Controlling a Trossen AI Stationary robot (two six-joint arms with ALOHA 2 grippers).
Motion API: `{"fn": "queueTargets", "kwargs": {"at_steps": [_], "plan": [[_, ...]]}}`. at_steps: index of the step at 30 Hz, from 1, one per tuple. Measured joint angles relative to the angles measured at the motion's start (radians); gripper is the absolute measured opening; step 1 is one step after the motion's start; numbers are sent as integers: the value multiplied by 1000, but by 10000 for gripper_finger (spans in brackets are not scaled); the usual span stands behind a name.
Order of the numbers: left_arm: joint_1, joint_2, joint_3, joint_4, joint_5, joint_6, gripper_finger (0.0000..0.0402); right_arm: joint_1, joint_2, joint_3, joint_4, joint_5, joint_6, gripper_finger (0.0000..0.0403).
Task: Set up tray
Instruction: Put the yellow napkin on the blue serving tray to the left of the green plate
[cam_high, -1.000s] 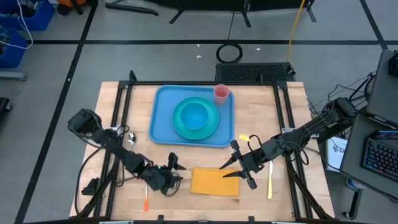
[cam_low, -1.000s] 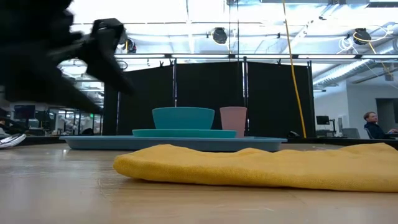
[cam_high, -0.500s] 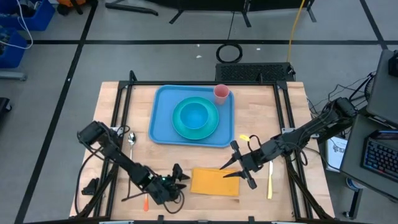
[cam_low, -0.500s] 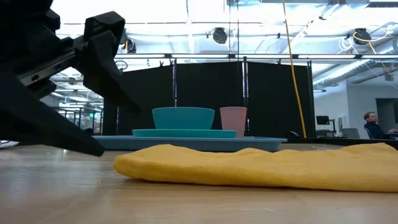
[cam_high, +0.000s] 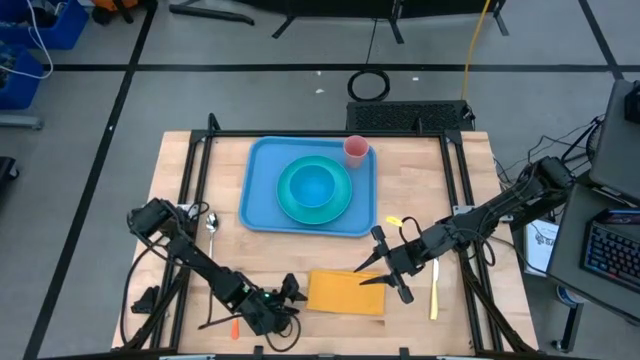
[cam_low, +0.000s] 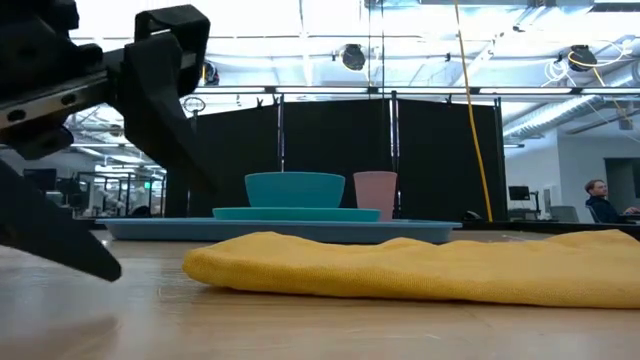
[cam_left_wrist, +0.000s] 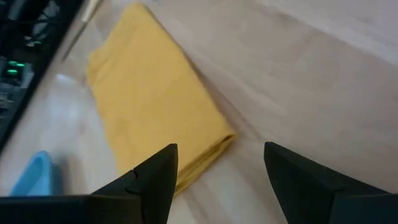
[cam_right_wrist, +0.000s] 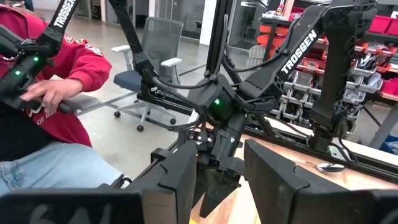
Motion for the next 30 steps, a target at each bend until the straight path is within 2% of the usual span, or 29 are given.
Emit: {"fn": "queueTargets", "kwargs": {"at_steps": [11, 20, 30], "plan": [[30, 90, 58, 52, 68, 27, 243, 0, 11, 0, -7, 0, 46, 128], [66, 90, 66, -31, 58, -6, 243, 0, 11, 0, -13, 0, 46, 128], [70, 91, 64, -50, 24, -16, 237, 0, 11, 0, -12, 0, 45, 128]]}}
